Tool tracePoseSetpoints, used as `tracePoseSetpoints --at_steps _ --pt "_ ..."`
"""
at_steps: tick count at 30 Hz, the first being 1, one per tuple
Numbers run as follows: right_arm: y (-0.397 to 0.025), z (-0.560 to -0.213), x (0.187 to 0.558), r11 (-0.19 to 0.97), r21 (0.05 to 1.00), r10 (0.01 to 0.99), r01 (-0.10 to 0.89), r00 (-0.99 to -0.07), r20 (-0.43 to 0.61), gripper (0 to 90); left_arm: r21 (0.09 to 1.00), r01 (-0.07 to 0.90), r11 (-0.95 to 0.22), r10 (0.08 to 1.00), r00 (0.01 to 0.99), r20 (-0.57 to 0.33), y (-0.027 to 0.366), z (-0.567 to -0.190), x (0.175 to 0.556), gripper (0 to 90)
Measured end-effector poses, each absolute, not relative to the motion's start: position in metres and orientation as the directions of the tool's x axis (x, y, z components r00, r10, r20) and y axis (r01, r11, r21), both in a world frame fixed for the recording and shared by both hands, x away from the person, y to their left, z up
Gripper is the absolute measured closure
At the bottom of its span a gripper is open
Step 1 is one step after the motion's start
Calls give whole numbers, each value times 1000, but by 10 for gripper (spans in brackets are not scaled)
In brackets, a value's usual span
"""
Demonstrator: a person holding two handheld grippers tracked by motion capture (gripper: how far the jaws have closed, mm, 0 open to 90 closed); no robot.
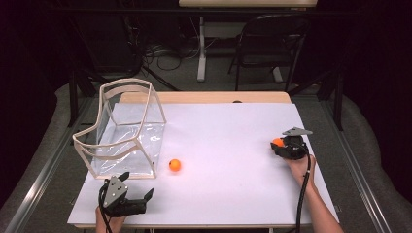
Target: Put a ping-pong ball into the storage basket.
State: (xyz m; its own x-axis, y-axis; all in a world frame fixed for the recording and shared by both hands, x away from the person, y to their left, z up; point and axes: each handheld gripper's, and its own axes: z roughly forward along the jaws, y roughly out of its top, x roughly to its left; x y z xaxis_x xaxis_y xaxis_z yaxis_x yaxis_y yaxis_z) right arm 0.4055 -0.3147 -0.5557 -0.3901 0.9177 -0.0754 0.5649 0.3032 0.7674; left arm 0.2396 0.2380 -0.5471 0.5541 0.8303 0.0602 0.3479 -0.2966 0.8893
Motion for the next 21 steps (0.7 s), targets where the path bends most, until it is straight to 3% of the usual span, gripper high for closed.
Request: tracePoseSetpoints --at_steps 21 --pt "-298 -535 406 342 768 878 541 -475 -56 505 889 347 -299 828 557 62 239 -547 239 1"
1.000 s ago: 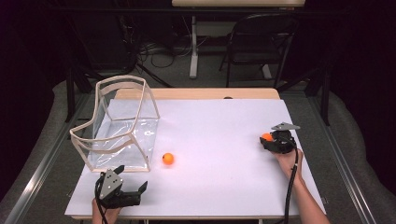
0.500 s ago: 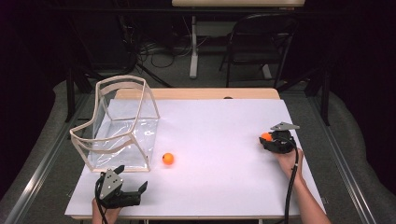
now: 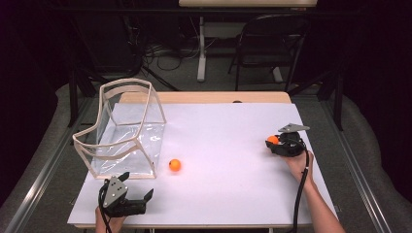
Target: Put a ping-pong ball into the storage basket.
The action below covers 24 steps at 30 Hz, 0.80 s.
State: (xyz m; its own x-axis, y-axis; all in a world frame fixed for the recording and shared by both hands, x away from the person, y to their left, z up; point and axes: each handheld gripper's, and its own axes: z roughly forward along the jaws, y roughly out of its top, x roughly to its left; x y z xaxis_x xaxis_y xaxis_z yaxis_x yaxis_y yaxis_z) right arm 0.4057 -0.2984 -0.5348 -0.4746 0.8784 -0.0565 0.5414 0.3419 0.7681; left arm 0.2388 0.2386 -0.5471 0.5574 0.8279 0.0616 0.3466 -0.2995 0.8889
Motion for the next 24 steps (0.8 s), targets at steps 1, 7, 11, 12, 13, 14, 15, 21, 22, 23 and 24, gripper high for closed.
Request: tracePoseSetpoints --at_steps 1,7,11,12,13,14,15,21,22,23,24 --pt "-297 -534 406 346 768 875 538 -481 -58 505 889 346 -300 828 557 63 239 -547 239 1" --pt "-285 -527 405 364 775 857 517 -513 -60 505 889 344 -301 829 556 65 240 -547 238 1" --pt "-280 -525 405 371 773 850 514 -523 -60 505 892 339 -300 831 552 70 240 -547 238 1" --pt "-279 -524 405 375 772 847 513 -528 -60 505 892 339 -300 831 552 69 240 -547 237 1" --pt "-277 -524 405 380 773 843 508 -534 -64 505 891 339 -301 831 552 71 240 -547 237 1" --pt "-276 -523 405 382 776 840 503 -538 -65 505 892 339 -299 832 551 70 240 -547 237 1" --pt "-274 -522 405 381 774 840 506 -539 -61 505 892 340 -298 833 550 69 240 -547 237 1" --pt "-264 -517 404 395 777 825 490 -562 -65 505 892 338 -300 834 547 73 241 -546 236 1" --pt "-262 -516 404 404 777 817 482 -573 -69 505 893 338 -298 834 547 72 241 -546 236 1" --pt "-262 -516 404 404 777 817 482 -573 -69 505 893 338 -298 835 546 72 242 -546 236 1" --pt "-260 -515 404 404 778 816 482 -575 -67 505 892 339 -299 835 546 72 242 -546 235 1"
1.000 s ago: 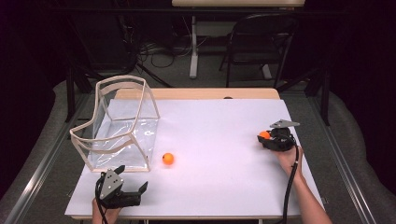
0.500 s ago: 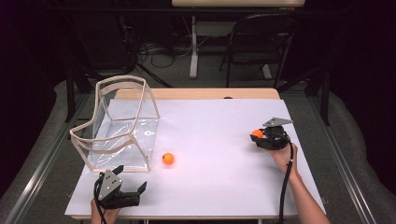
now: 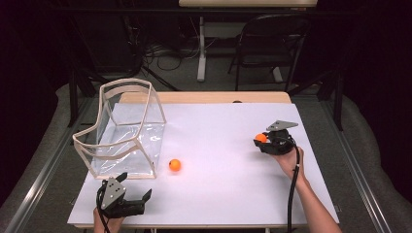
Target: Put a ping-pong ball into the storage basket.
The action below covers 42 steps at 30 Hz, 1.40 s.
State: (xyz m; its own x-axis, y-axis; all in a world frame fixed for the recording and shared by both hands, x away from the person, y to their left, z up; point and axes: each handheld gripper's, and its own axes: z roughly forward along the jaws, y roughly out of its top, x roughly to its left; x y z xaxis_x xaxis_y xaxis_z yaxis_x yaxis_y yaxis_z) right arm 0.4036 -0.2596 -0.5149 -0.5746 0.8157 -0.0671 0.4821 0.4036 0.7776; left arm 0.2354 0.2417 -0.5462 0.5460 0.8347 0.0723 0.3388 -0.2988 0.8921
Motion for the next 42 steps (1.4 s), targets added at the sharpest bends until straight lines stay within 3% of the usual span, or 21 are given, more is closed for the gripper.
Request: tracePoseSetpoints --at_steps 42 --pt "-206 -485 392 479 794 706 375 -702 -93 506 896 332 -294 833 549 69 241 -546 236 1"
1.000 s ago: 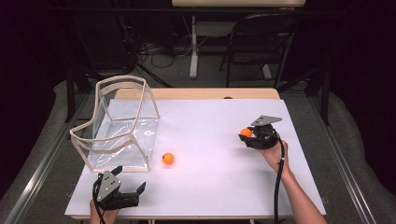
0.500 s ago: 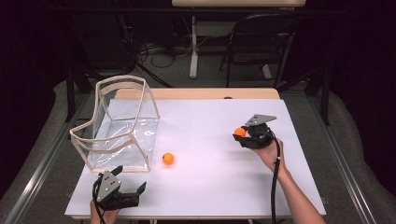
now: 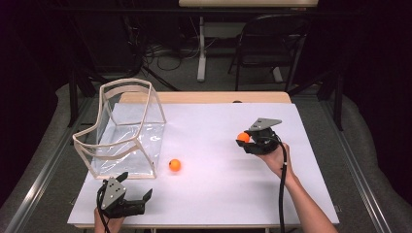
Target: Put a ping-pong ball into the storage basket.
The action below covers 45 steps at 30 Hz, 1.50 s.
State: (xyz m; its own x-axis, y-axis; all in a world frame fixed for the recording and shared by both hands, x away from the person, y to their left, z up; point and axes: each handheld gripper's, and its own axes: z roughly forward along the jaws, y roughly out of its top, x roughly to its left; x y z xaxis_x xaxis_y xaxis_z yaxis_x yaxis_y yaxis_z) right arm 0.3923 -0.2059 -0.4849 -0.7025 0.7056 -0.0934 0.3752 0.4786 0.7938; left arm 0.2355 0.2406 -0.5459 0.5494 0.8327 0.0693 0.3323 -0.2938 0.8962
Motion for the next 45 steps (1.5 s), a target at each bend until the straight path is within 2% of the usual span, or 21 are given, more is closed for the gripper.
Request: tracePoseSetpoints --at_steps 45 --pt "-176 -470 391 499 808 612 313 -787 -73 506 900 319 -297 817 572 67 241 -548 237 1"
